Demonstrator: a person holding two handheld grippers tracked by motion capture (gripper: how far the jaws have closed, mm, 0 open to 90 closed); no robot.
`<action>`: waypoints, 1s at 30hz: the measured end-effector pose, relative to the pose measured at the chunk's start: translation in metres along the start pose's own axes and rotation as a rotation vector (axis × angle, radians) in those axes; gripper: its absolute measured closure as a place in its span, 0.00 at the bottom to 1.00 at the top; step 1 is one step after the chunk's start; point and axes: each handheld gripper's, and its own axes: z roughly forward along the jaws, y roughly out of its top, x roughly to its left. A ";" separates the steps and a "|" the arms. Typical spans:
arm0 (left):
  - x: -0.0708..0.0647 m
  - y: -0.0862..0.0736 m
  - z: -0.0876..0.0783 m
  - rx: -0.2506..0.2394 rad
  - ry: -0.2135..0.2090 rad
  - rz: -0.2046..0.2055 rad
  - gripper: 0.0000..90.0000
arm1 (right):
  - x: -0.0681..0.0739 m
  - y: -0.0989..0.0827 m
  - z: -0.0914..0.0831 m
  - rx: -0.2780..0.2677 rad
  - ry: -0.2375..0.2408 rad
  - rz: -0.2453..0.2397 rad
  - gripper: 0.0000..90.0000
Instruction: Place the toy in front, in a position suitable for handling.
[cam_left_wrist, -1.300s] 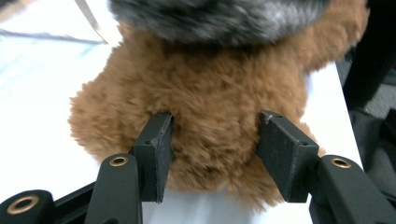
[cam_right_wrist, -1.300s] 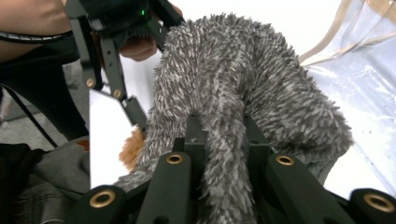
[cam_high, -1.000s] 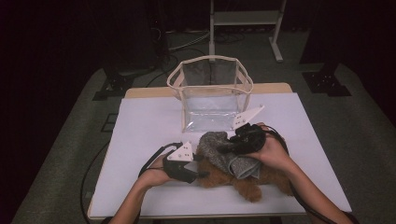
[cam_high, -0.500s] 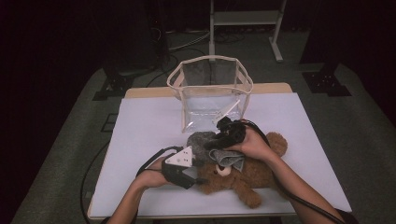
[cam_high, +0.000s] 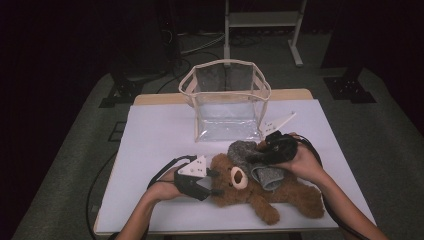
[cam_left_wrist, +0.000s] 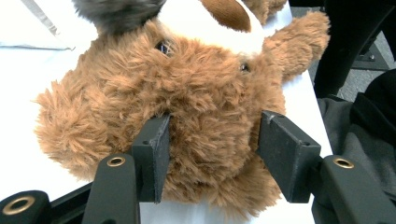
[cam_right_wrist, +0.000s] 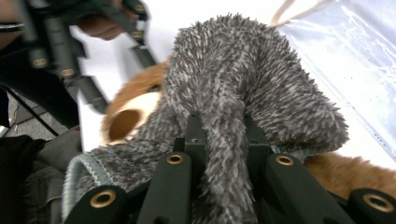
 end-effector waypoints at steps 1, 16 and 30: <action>0.001 0.000 0.000 0.005 0.006 0.002 0.50 | 0.005 -0.001 -0.003 -0.005 0.000 -0.010 0.85; 0.012 -0.001 -0.007 -0.026 0.116 -0.060 0.48 | 0.012 -0.010 0.006 -0.030 -0.042 -0.037 0.85; 0.020 0.001 0.002 -0.048 0.175 -0.087 0.55 | 0.046 0.020 0.027 -0.007 -0.037 -0.190 0.86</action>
